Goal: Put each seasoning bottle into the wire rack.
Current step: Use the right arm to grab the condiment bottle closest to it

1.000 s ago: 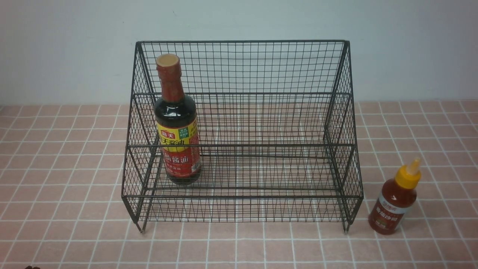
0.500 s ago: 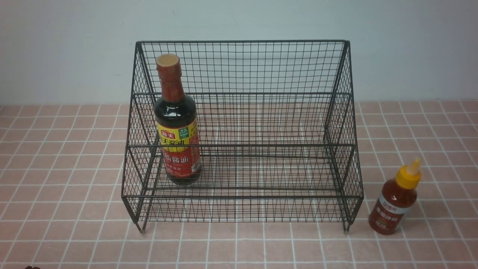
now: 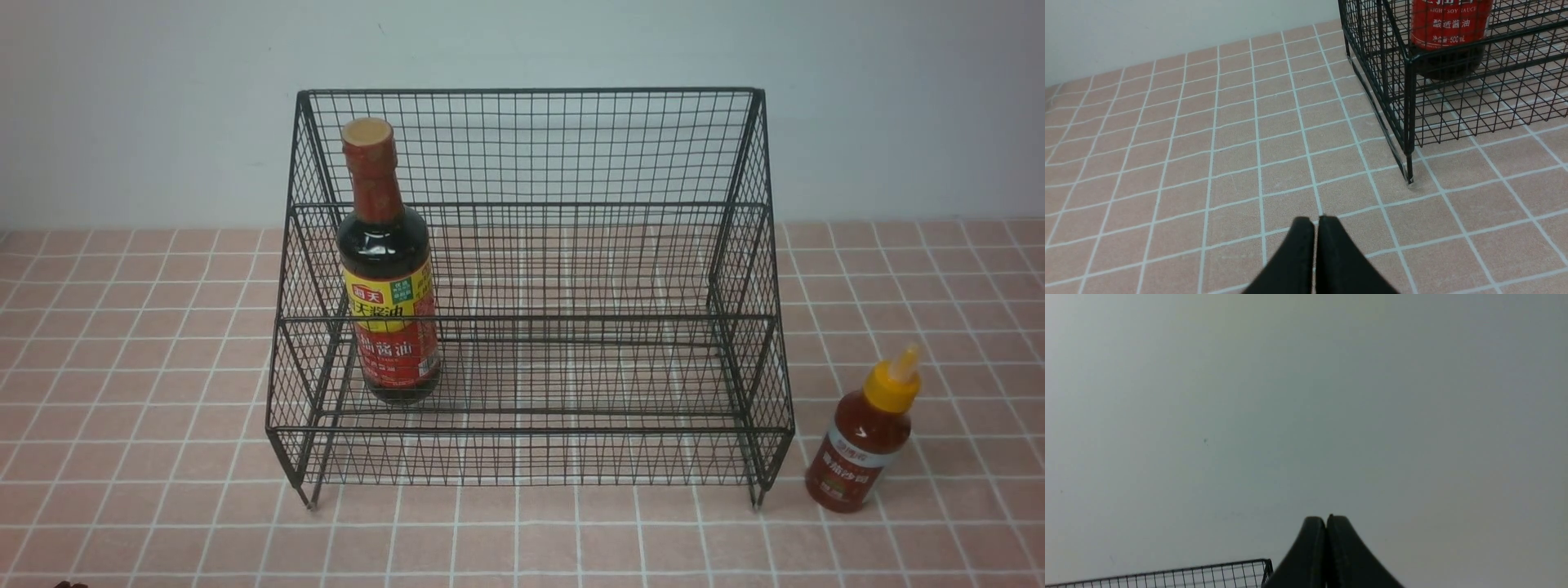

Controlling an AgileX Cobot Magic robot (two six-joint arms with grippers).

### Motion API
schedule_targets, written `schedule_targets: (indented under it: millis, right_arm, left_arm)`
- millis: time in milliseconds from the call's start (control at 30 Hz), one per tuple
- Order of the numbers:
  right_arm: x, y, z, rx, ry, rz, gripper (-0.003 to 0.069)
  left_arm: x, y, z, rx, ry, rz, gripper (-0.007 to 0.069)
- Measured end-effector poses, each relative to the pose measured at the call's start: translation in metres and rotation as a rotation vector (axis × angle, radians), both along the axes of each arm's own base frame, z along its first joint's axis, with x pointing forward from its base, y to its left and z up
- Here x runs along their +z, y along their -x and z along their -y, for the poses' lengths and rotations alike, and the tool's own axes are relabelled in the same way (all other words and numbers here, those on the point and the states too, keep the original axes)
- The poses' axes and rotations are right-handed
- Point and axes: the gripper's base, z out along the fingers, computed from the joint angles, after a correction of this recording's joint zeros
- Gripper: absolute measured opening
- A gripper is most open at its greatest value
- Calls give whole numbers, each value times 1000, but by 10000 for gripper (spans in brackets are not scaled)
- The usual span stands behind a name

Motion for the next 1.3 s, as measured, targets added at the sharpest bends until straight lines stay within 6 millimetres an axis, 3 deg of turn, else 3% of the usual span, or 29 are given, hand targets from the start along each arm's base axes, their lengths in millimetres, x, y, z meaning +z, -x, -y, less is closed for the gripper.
schedule_targets:
  millis: [167,267,400,500,633,767,967,1033,1067,1167,1300]
  right_arm:
    - [-14,-36,-9,67,17,-154,-3]
    - [-27,-53,-18,119,53,-224,48]
    - [-40,-70,-24,147,92,-273,152]
    - [-57,-88,-28,153,122,-330,311]
    - [-76,-104,-31,160,122,-377,461]
    - [-92,-116,-33,169,119,-414,524]
    - [-120,-129,-36,177,113,-513,509]
    - [-126,-130,-36,180,106,-542,471]
    - [-132,-131,-36,184,103,-566,396]
    - [-132,-131,-37,189,112,-567,265]
    - [-124,-128,-38,202,121,-547,267]
  left_arm:
    - [0,0,0,0,0,0,-7]
    - [0,0,0,0,0,0,-7]
    - [0,0,0,0,0,0,-7]
    - [0,0,0,0,0,0,-7]
    - [0,0,0,0,0,0,-7]
    - [0,0,0,0,0,0,-7]
    - [0,0,0,0,0,0,-7]
    - [0,0,0,0,0,0,-7]
    - [0,0,0,0,0,0,-7]
    - [0,0,0,0,0,0,-7]
    - [0,0,0,0,0,0,-7]
